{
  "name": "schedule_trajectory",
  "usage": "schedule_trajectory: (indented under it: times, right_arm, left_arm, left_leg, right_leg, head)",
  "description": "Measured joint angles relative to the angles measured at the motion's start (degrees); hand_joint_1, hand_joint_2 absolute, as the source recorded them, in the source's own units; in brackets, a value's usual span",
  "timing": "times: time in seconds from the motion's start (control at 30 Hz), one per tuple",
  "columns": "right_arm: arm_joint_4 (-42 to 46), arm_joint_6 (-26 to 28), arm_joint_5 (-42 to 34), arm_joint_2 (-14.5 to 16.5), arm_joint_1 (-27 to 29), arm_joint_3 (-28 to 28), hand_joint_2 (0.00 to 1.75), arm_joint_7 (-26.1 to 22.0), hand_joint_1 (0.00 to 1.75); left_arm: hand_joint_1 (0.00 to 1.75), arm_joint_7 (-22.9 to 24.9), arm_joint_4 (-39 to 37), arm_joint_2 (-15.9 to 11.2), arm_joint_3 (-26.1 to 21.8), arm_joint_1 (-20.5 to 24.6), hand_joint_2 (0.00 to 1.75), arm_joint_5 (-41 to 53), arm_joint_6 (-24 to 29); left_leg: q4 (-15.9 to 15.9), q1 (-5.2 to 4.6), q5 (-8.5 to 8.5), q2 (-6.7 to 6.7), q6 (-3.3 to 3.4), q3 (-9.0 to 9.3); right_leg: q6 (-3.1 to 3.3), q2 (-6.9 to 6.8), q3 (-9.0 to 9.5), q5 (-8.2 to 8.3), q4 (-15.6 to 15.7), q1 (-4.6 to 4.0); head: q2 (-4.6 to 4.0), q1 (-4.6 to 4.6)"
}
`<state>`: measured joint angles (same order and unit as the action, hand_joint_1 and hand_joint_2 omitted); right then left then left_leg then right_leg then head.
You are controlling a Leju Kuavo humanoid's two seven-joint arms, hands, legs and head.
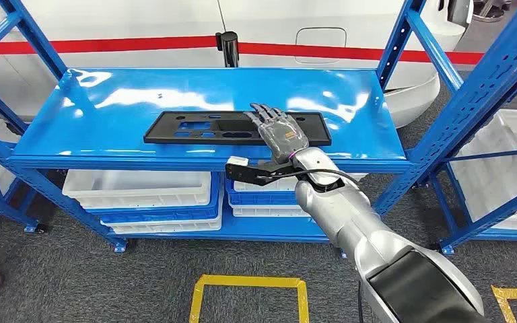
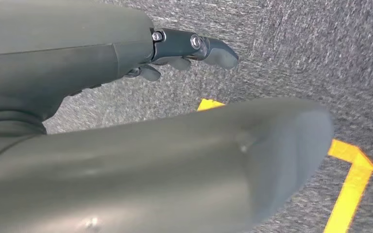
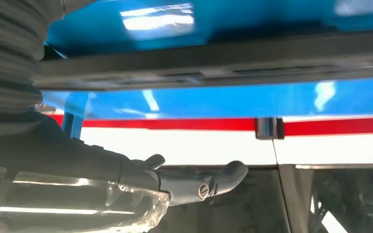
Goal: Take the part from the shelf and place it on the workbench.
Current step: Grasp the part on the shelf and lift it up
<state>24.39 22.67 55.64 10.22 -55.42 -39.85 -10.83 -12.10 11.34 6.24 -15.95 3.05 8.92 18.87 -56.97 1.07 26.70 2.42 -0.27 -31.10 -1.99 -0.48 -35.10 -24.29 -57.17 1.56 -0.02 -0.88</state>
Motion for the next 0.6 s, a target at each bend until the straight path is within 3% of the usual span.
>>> schedule_trajectory:
  times: [0.1,0.17,0.27,0.3,0.33,0.4,0.47,0.53,0.6]
  right_arm:
    - [0.0,0.0,-0.1,-0.1,0.0,0.0,1.75,0.0,0.0]
    - [0.0,0.0,-0.1,0.0,-0.1,0.0,1.75,0.0,0.0]
    - [0.0,-0.1,0.0,0.1,-0.1,0.0,1.75,0.0,0.0]
    - [0.0,-0.2,0.0,0.2,0.0,0.0,1.75,0.0,0.0]
    - [0.0,-0.2,0.0,0.2,0.1,0.0,1.75,0.0,0.0]
    - [0.0,-0.2,0.1,0.2,0.1,0.0,1.75,0.0,0.0]
    - [0.0,-0.2,0.1,0.3,0.0,0.0,1.75,0.0,0.0]
    - [0.0,-0.2,0.1,0.3,-0.1,0.0,1.75,0.0,0.0]
    - [0.0,-0.2,0.2,0.3,-0.2,0.0,1.75,0.1,0.0]
  left_arm:
    - [0.0,0.0,0.0,0.0,0.0,-0.1,0.0,0.0,0.2]
    - [0.0,0.1,0.0,0.0,0.0,-0.1,0.0,0.0,0.3]
    - [0.0,0.1,0.0,0.0,0.0,-0.1,0.0,0.1,0.3]
    - [0.0,0.1,0.0,0.0,0.0,-0.2,0.0,0.1,0.3]
    - [0.0,0.1,0.0,0.0,0.0,-0.2,0.0,0.1,0.3]
    - [0.0,0.1,0.0,0.0,0.0,-0.3,0.0,0.1,0.3]
    - [0.0,0.1,-0.1,-0.1,0.0,-0.3,0.0,0.1,0.4]
    - [0.0,0.1,-0.1,-0.2,0.0,-0.2,0.0,0.2,0.4]
    - [0.0,0.1,-0.1,-0.1,0.0,-0.1,0.0,0.2,0.5]
  left_leg:
    - [-0.1,0.36,0.28,0.0,-0.26,0.03]
    - [-2.1,0.76,1.63,-0.56,-0.62,-0.77]
    - [-13.7,0.83,6.21,-1.68,-0.82,-7.04]
    - [-17.1,0.79,6.83,-1.79,-0.68,-9.28]
    - [-18.1,0.68,6.09,-1.83,-0.34,-10.46]
    - [-13.4,0.17,1.38,-2.02,1.0,-9.59]
    - [-6.2,-0.59,-2.84,-2.41,2.92,-6.82]
    - [-3.0,-1.26,-3.52,-2.58,4.26,-5.3]
    - [-1.6,-1.54,-3.28,-2.41,4.64,-4.67]
  right_leg:
    - [0.8,0.38,0.04,-0.23,-0.2,-0.1]
    - [1.52,0.8,0.34,-0.45,-0.2,-0.06]
    - [2.36,1.34,0.91,-0.91,-0.2,-0.48]
    - [2.63,1.57,1.16,-1.1,-0.2,-0.77]
    - [2.92,1.8,1.49,-1.31,-0.2,-1.08]
    - [3.41,2.27,2.42,-1.81,-0.2,-1.74]
    - [3.62,2.62,3.21,-2.28,0.0,-2.17]
    - [3.44,2.79,3.4,-2.53,0.3,-2.04]
    - [3.05,2.81,3.4,-2.59,0.6,-2.07]
  head:
    - [0.0,-0.28]
    - [0.0,-0.31]
    - [0.0,-0.56]
    - [0.0,-0.62]
    - [0.0,-0.63]
    - [0.0,-0.63]
    - [0.0,-0.4]
    - [0.0,-0.25]
    - [0.0,-0.39]
